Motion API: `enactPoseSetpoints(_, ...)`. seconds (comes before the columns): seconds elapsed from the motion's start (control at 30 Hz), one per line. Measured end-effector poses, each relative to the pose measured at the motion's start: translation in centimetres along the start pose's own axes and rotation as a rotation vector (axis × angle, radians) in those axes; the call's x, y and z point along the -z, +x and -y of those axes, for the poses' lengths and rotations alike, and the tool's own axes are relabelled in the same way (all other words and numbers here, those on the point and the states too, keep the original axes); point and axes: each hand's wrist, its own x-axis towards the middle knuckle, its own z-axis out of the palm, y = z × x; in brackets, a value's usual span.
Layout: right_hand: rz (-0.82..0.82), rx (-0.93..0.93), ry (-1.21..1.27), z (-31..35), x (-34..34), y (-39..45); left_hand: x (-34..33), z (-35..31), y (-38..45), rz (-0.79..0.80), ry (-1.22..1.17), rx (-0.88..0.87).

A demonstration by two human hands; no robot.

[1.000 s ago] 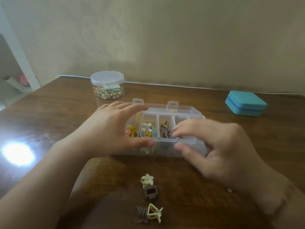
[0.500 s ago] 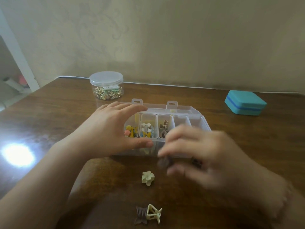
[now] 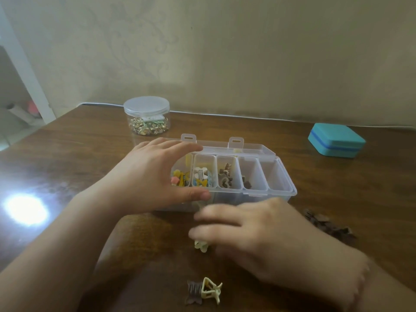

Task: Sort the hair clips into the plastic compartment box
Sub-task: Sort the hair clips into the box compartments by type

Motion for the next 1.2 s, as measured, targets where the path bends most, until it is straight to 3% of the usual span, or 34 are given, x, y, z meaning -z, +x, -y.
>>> enactPoseSetpoints(0.07, 0.116, 0.012, -0.024, -0.1, -0.7, 0.3, 0.1, 0.0, 0.0, 0.011, 0.002, 0.008)
enactPoseSetpoints(0.17, 0.08, -0.003, -0.013, -0.1, -0.6, 0.3, 0.1, 0.0, 0.0, 0.01, 0.002, 0.01)
enactPoseSetpoints(0.27, -0.117, -0.038, 0.059, -0.6, 0.5, -0.2, 0.1, 0.0, 0.0, 0.023, 0.005, 0.014)
enactPoseSetpoints(0.4, -0.462, -0.267, 0.192, -2.2, 2.8, -1.2, 0.2, 0.1, 0.0, 0.036, 0.005, 0.009)
enactPoseSetpoints(0.47, -0.497, -0.38, 0.124, -3.0, 3.1, -1.5, 0.2, 0.1, -0.1, 0.04, 0.007, 0.009)
enactPoseSetpoints(0.6, -0.379, -0.443, 0.019, -3.4, 2.4, -1.5, 0.3, 0.1, -0.1, 0.043, 0.005, 0.008)
enactPoseSetpoints(0.7, -0.419, -0.287, 0.143, -1.9, 3.1, -1.3, 0.2, 0.0, -0.1, 0.03, 0.005, 0.004)
enactPoseSetpoints(0.77, -0.27, -0.094, 0.211, -0.1, 3.1, -1.0, 0.1, 0.0, -0.1, 0.009, 0.0, -0.001)
enactPoseSetpoints(0.83, -0.059, 0.05, 0.124, 1.4, 2.4, -0.6, 0.1, -0.1, -0.1, -0.001, -0.001, -0.002)
enactPoseSetpoints(0.9, 0.088, 0.089, 0.07, 1.9, 1.4, -0.3, 0.1, 0.0, -0.1, 0.001, 0.008, 0.0)
enactPoseSetpoints(1.0, 0.143, 0.09, 0.085, 1.6, 0.9, -0.1, 0.2, 0.0, -0.1, 0.012, 0.01, 0.007)
enactPoseSetpoints(1.1, 0.026, 0.031, 0.136, 0.5, 1.8, -0.4, 0.3, -0.1, -0.1, 0.017, 0.01, 0.012)
enactPoseSetpoints(1.2, -0.346, -0.202, 0.287, -1.1, 3.1, -1.0, 0.4, -0.1, -0.1, 0.034, 0.01, 0.009)
